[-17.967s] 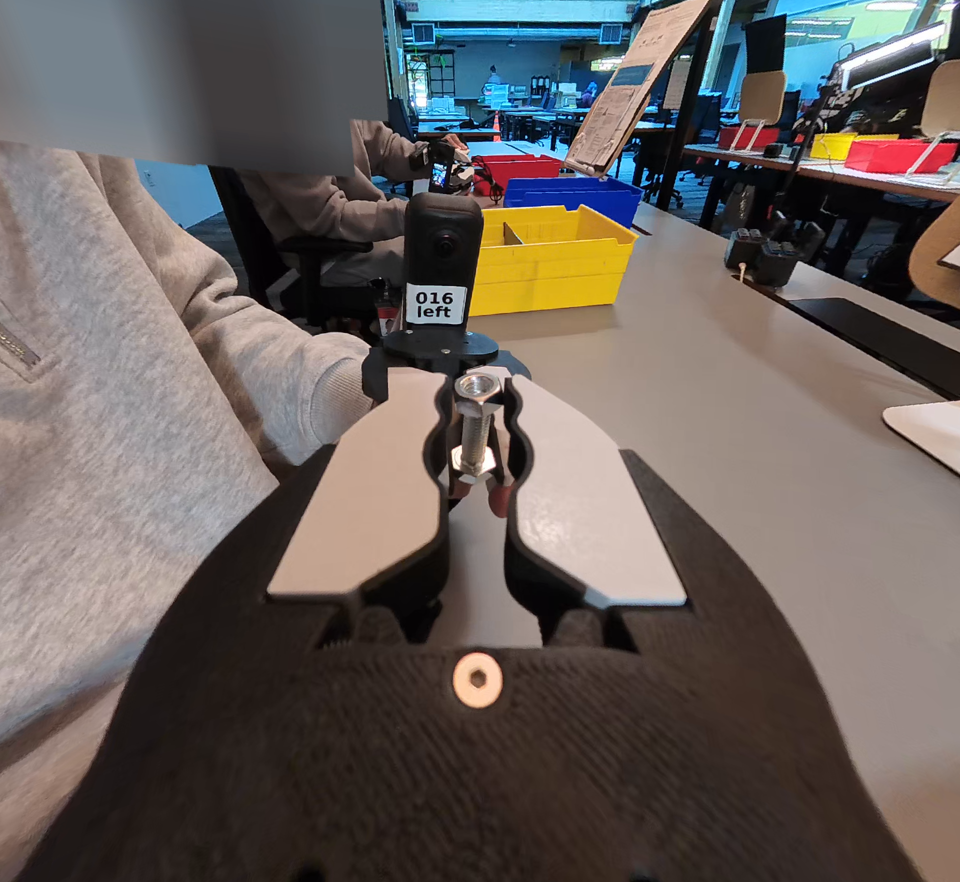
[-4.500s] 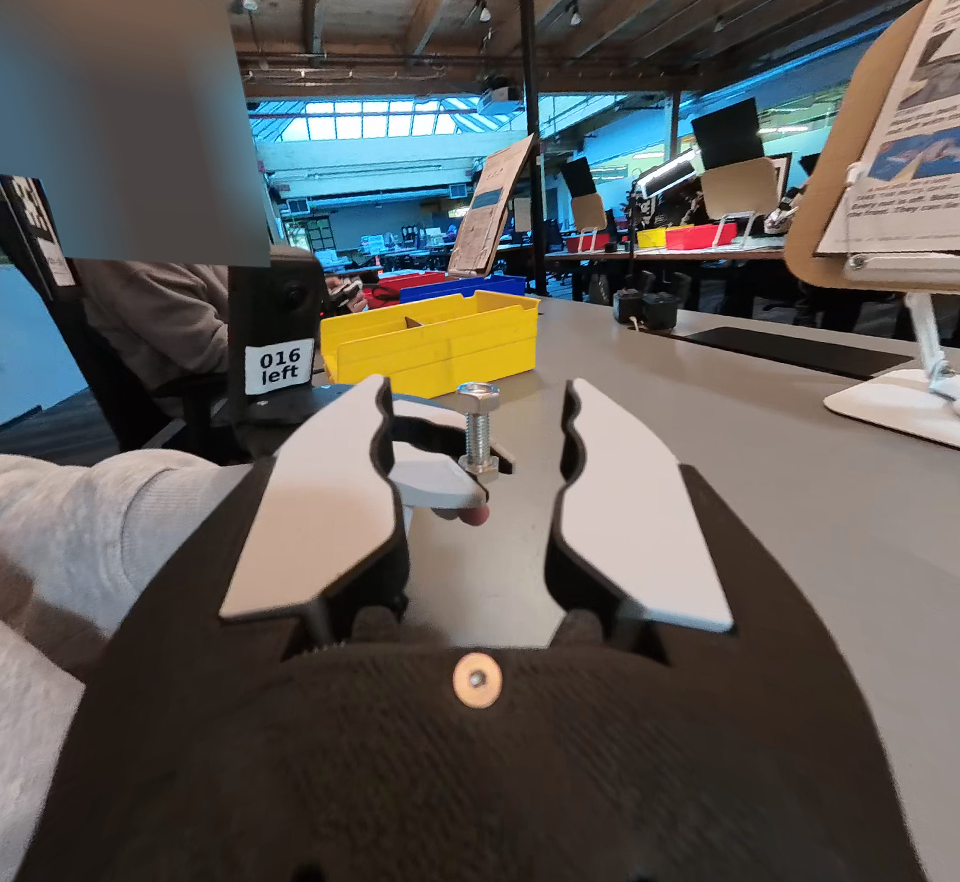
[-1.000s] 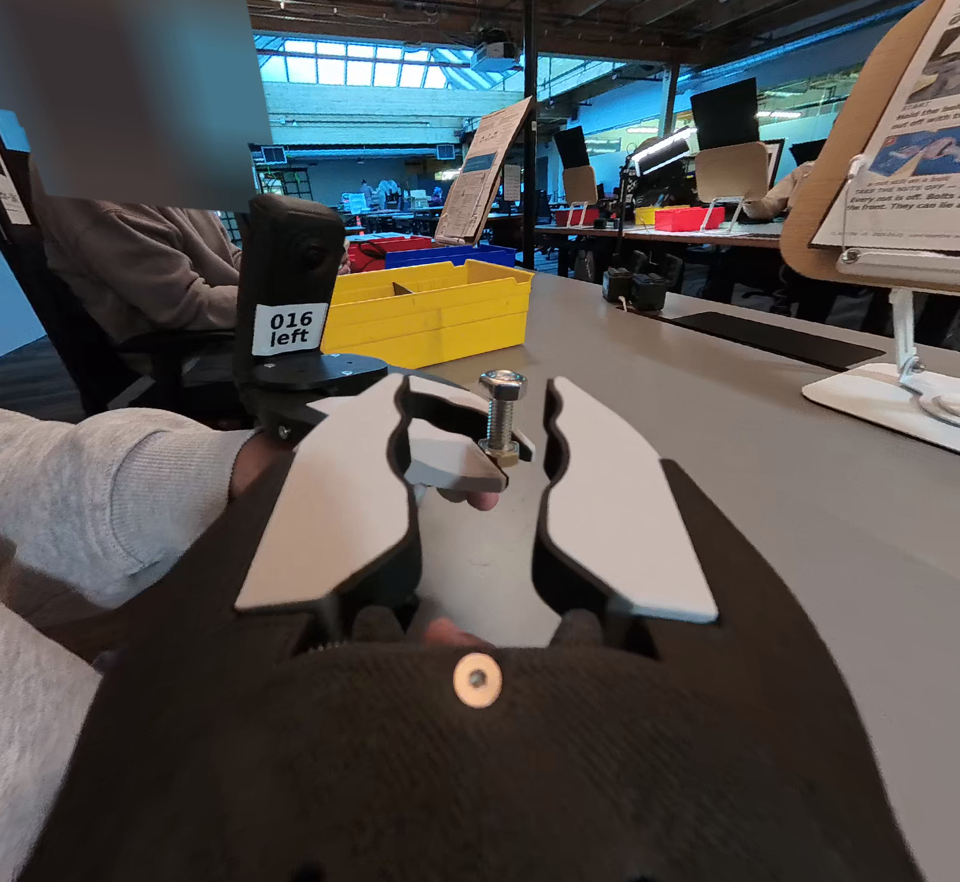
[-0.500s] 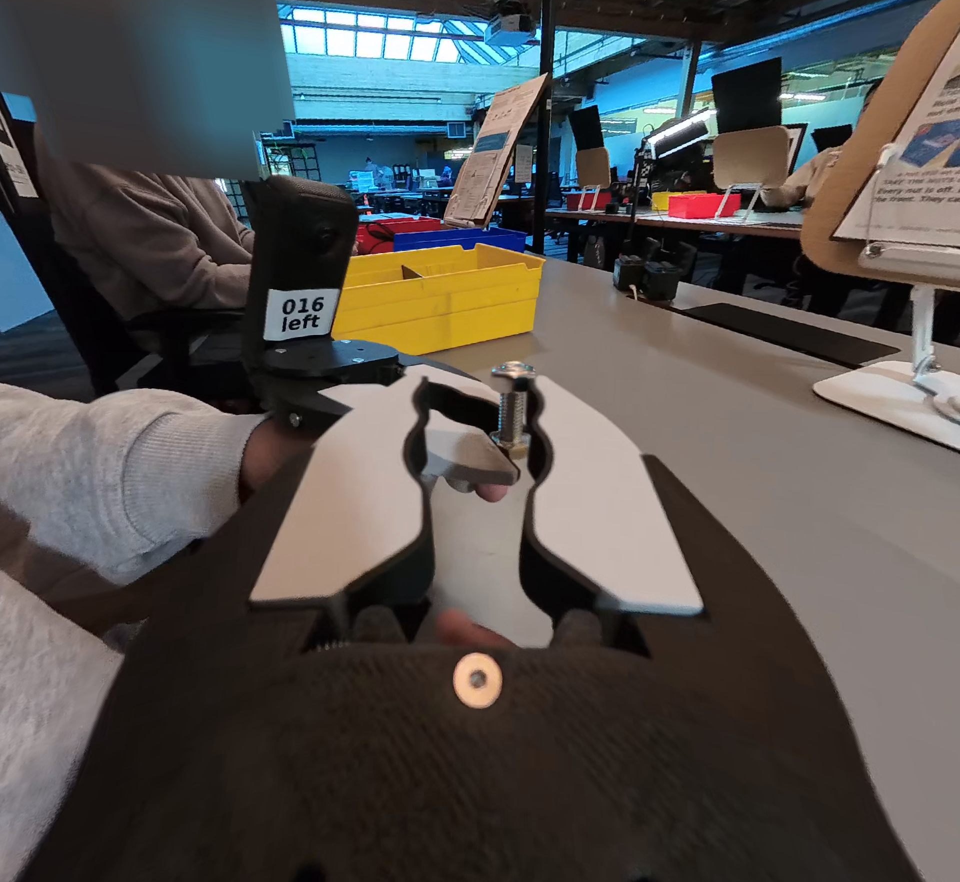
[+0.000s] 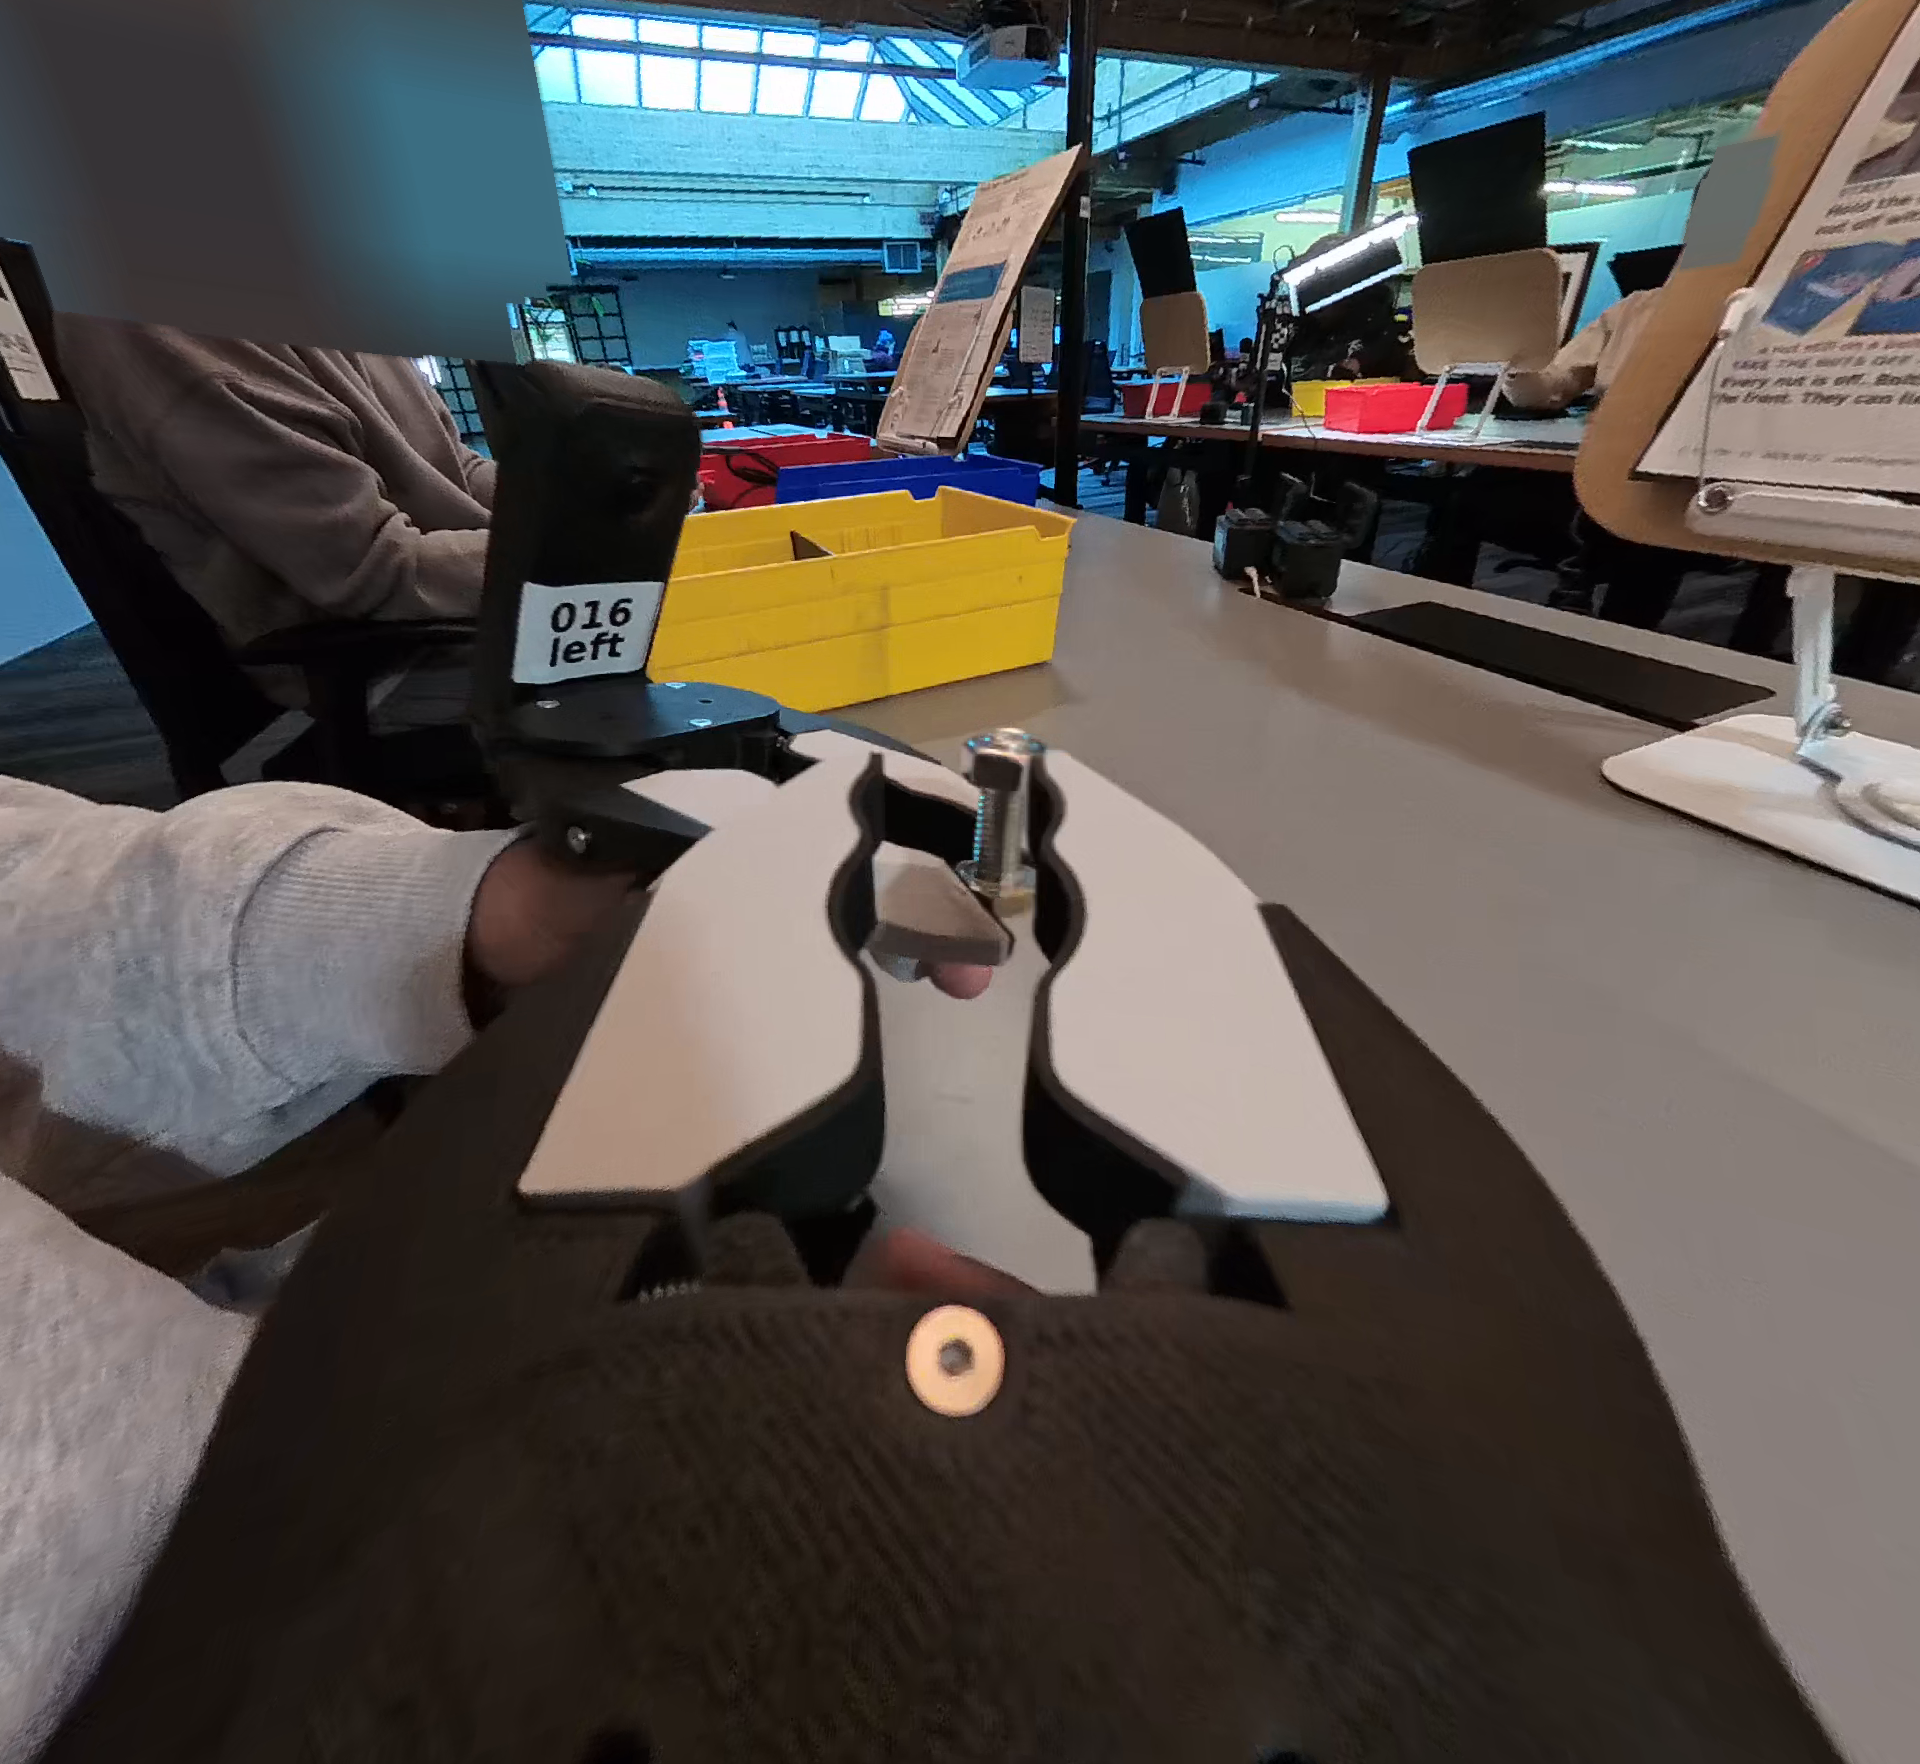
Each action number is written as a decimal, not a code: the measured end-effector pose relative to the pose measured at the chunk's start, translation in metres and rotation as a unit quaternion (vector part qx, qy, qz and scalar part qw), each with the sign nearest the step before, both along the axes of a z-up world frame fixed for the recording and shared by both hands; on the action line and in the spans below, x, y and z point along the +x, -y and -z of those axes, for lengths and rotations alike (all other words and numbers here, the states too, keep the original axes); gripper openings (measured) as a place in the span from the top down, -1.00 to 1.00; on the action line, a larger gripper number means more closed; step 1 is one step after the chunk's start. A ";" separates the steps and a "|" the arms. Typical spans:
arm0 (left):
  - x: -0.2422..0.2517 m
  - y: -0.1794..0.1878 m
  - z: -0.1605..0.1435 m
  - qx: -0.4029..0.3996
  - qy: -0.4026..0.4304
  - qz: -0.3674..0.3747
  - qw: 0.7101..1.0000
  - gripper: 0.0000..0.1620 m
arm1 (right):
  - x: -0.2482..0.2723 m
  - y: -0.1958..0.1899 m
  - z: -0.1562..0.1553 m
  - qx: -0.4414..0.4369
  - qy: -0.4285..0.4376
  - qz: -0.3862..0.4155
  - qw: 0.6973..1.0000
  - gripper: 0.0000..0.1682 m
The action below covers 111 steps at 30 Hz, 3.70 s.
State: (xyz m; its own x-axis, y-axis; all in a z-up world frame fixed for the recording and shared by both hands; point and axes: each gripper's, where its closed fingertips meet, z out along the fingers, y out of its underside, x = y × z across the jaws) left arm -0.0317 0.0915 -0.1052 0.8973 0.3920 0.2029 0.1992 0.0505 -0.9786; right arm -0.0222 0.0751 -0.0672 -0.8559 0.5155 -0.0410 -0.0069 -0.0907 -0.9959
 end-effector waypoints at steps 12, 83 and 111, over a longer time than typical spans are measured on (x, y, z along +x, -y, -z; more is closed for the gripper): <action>-0.001 0.000 0.002 -0.013 0.000 -0.004 1.000 0.77 | 0.001 -0.003 -0.002 -0.006 -0.010 -0.003 1.000 0.74; 0.000 -0.007 0.004 -0.018 0.002 0.011 1.000 0.78 | 0.005 -0.004 0.009 0.008 0.028 -0.027 0.999 0.98; 0.011 -0.013 0.000 -0.009 -0.009 0.041 0.999 0.78 | -0.005 -0.005 0.022 0.018 0.074 -0.027 0.997 0.88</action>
